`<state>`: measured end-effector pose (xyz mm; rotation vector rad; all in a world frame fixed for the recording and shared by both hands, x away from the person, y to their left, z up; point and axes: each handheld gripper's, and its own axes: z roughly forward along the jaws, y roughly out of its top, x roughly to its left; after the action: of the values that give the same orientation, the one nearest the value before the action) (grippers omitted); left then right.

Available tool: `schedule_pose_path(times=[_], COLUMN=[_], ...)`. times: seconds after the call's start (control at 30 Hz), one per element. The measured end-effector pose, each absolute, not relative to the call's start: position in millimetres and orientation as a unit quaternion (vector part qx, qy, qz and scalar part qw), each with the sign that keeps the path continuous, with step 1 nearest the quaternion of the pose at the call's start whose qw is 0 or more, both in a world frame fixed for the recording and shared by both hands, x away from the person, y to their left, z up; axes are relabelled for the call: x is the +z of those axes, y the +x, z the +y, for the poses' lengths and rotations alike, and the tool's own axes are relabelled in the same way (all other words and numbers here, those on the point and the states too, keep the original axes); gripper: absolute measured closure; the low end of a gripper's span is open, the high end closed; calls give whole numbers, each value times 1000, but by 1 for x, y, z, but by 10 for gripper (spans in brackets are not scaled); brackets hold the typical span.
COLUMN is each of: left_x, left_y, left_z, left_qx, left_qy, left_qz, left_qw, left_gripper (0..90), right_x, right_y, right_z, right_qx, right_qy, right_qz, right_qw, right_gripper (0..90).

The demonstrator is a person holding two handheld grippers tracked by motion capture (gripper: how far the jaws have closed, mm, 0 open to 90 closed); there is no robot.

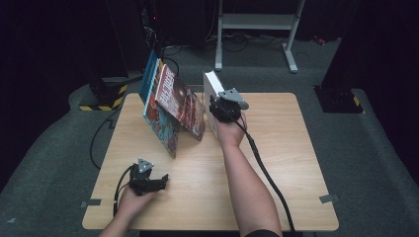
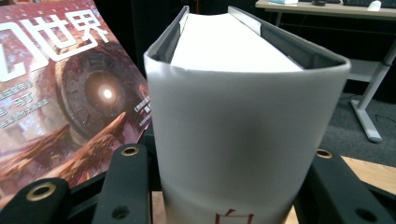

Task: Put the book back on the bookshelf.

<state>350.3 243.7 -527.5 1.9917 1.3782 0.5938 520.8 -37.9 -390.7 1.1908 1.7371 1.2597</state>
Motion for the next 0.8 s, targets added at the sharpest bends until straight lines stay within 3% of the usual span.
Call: schedule_pose_path(times=[0.8], left_x=[-527], left_y=[350], left_z=[244], left_qx=[226], left_qy=[756], left_qz=[526], left_qw=[317], left_gripper=[130], right_x=[-401], right_y=[548], right_z=[-26], right_qx=[477], right_qy=[470], right_qz=[662], right_qw=[338], right_gripper=[544])
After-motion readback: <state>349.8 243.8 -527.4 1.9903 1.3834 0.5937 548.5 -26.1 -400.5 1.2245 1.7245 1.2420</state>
